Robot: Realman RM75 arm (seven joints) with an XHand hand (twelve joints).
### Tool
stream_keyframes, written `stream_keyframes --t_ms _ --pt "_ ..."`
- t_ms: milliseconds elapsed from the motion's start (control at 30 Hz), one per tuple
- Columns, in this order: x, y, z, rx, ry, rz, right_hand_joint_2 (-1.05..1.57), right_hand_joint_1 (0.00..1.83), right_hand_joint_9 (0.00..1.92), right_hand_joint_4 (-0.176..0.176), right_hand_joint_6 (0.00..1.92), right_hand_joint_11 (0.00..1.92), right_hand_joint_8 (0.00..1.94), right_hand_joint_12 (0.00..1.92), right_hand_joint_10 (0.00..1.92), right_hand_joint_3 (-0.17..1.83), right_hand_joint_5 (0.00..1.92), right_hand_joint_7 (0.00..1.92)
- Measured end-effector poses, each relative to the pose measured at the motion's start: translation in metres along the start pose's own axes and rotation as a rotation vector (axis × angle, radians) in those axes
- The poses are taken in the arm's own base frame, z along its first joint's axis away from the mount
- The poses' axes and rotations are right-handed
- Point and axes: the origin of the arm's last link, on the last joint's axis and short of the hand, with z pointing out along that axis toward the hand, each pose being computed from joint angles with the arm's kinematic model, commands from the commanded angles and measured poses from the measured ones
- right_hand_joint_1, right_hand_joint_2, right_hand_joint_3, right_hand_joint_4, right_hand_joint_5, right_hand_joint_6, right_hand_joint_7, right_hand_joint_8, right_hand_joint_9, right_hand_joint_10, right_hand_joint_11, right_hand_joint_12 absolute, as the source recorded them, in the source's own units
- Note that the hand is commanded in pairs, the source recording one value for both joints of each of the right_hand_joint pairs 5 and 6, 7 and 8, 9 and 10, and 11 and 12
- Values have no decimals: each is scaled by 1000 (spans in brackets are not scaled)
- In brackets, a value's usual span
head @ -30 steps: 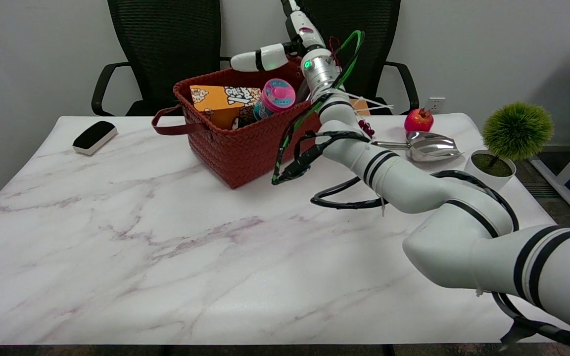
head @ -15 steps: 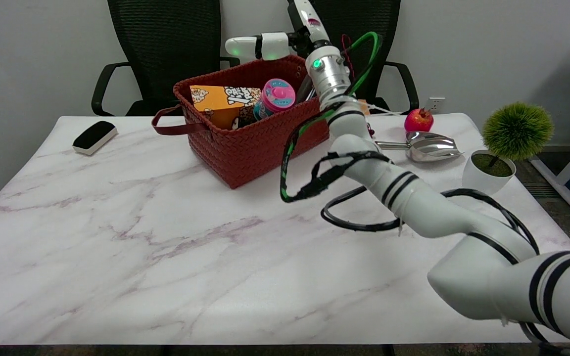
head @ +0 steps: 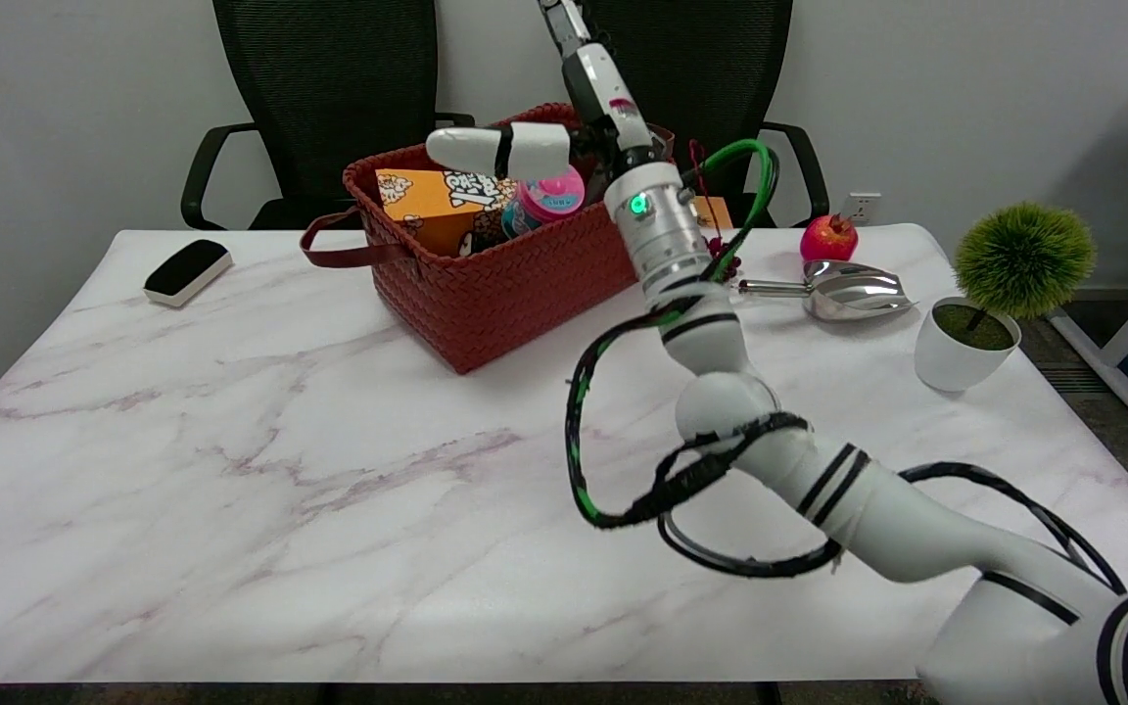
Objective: Place the pink gum jar into the brown storage basket.
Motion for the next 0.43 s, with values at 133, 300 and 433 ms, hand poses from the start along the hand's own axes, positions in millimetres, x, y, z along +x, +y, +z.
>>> stream_keyframes --t_ms 133,300,433 --pt "-9 -10 -18 24 -17 36 334 868 0 0 0 0 0 0 0 170 0 0" --pt "-20 -20 -40 39 -34 81 365 864 0 0 0 0 0 0 0 194 0 0" --pt "-26 -26 -56 42 -34 113 373 864 0 0 0 0 0 0 0 206 0 0"
